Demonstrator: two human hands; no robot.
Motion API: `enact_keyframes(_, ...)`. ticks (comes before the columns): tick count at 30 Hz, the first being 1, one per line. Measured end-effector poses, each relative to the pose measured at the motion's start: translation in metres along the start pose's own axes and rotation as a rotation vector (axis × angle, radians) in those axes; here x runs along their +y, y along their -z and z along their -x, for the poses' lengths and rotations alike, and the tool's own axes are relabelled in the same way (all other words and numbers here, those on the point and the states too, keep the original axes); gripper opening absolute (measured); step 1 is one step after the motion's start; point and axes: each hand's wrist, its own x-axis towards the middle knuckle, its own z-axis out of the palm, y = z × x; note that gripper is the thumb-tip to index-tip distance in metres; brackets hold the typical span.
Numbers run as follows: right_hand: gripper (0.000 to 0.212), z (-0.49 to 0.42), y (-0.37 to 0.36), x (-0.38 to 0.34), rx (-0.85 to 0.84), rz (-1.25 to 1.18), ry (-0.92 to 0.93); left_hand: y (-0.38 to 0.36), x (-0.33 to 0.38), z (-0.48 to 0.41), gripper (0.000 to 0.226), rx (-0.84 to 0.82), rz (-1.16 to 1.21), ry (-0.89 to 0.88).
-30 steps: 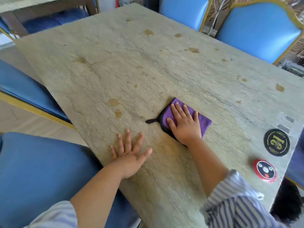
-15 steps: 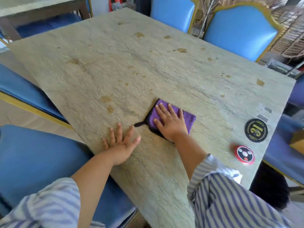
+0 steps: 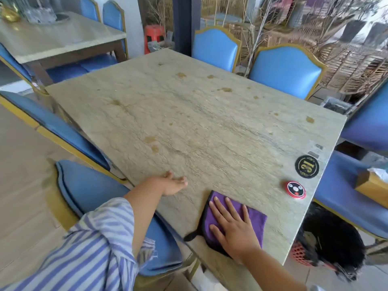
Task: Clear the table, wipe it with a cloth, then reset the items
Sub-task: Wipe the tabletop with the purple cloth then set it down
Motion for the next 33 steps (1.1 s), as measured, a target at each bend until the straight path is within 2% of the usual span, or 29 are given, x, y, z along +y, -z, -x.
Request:
enact_keyframes(4,0.06,-0.036,0.007,-0.02,-0.058,-0.033,0.073,0.023,-0.018,-0.003,0.062,-0.034,0.009,-0.093)
enact_keyframes(7,0.077,-0.071,0.008,-0.044,-0.022,-0.086,0.115,0.05,-0.043,-0.007,0.067,-0.025,0.026,-0.108)
enact_keyframes(9,0.081,-0.093,0.012,-0.062,-0.004,-0.089,0.11,0.071,-0.064,-0.013,0.074,0.006,0.027,-0.095)
enact_keyframes(16,0.069,-0.208,0.016,-0.135,-0.011,-0.062,0.174,0.137,-0.154,-0.033,0.071,0.125,-0.064,-0.22)
enact_keyframes(18,0.067,-0.254,0.021,-0.15,0.011,-0.062,0.128,0.15,-0.188,-0.051,0.072,0.14,-0.132,-0.201)
enact_keyframes(22,0.06,-0.322,0.032,-0.17,0.032,-0.121,-0.104,0.166,-0.244,-0.087,0.072,0.189,-0.156,-0.157)
enact_keyframes(25,0.062,-0.314,0.03,-0.184,0.016,-0.06,-0.111,0.156,-0.269,-0.109,0.081,0.151,-0.204,-0.167)
enact_keyframes(28,0.067,-0.267,0.023,-0.176,-0.042,0.007,0.119,0.145,-0.281,-0.121,0.083,0.165,-0.165,-0.231)
enact_keyframes(29,0.067,-0.256,0.024,-0.167,-0.067,-0.007,0.136,0.144,-0.283,-0.123,0.08,0.165,-0.131,-0.266)
enact_keyframes(31,0.069,-0.256,0.031,-0.15,-0.059,-0.009,0.026,0.147,-0.286,-0.122,0.078,0.146,-0.086,-0.311)
enact_keyframes(33,0.069,-0.282,0.034,-0.148,0.031,-0.04,-0.213,0.15,-0.286,-0.122,0.078,0.116,-0.068,-0.32)
